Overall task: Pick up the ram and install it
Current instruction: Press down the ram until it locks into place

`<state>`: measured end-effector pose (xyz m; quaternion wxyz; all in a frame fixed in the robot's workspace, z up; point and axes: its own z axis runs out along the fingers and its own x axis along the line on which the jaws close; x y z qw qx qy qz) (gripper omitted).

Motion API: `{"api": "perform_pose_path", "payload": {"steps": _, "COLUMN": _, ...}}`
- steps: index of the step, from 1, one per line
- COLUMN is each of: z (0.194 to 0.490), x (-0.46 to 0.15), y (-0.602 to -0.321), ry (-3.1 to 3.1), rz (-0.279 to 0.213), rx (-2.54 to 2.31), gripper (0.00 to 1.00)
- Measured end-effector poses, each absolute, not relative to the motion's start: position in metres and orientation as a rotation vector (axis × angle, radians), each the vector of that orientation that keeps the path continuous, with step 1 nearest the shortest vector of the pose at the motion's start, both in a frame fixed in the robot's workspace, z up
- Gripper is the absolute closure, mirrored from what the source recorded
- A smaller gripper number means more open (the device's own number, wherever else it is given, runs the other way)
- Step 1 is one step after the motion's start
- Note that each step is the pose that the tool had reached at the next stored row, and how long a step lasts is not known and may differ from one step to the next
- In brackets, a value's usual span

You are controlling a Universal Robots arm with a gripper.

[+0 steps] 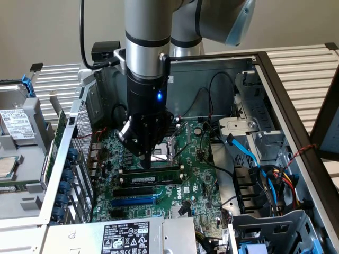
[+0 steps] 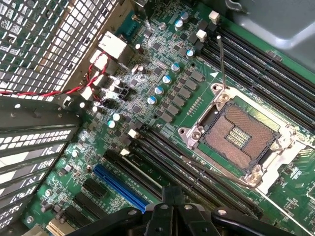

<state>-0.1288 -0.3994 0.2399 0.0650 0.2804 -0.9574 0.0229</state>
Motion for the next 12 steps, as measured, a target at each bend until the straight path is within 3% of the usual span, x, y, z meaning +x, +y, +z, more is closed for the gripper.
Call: {"api": "perform_pose_path", "payload": {"steps": 12, "z": 0.2399, "x": -0.1288, "y": -0.4017, "ry": -2.911, "rz": 0.082, "rx": 0.717, "gripper": 0.89}}
